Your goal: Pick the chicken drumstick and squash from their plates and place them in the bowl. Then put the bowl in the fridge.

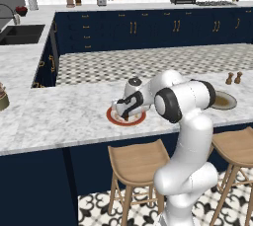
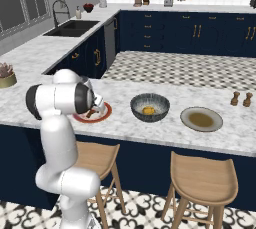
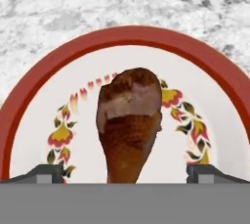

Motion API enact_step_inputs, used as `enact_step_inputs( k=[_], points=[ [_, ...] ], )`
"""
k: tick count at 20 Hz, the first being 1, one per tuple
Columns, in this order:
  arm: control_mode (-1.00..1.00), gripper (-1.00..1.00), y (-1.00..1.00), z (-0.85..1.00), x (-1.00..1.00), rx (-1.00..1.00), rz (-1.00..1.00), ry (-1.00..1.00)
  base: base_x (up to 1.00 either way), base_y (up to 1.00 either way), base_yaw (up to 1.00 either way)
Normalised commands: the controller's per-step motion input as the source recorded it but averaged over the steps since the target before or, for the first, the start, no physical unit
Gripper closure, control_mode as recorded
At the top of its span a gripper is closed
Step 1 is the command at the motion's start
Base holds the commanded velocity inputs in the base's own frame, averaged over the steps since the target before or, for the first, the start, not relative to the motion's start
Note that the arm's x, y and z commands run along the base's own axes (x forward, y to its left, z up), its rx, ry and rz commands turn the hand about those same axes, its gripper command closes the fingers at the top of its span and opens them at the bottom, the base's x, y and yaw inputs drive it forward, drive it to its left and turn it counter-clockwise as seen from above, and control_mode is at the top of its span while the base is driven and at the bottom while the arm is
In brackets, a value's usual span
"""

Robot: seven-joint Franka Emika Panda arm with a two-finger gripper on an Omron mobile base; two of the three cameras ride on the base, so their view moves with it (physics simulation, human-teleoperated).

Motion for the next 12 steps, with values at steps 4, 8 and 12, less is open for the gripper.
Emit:
enact_step_inputs(
  k=[4, 8, 12],
  points=[
    [-1.0, -1.0, 0.02, -0.3, 0.28, 0.0, 0.0, 0.06, 0.0, 0.0, 0.0],
    [-1.0, -1.0, 0.0, -0.38, 0.13, 0.0, 0.0, 0.06, 0.0, 0.0, 0.0],
    [-1.0, 1.0, 0.0, -0.18, 0.04, 0.0, 0.0, 0.0, 0.0, 0.0, 0.0]
  ],
)
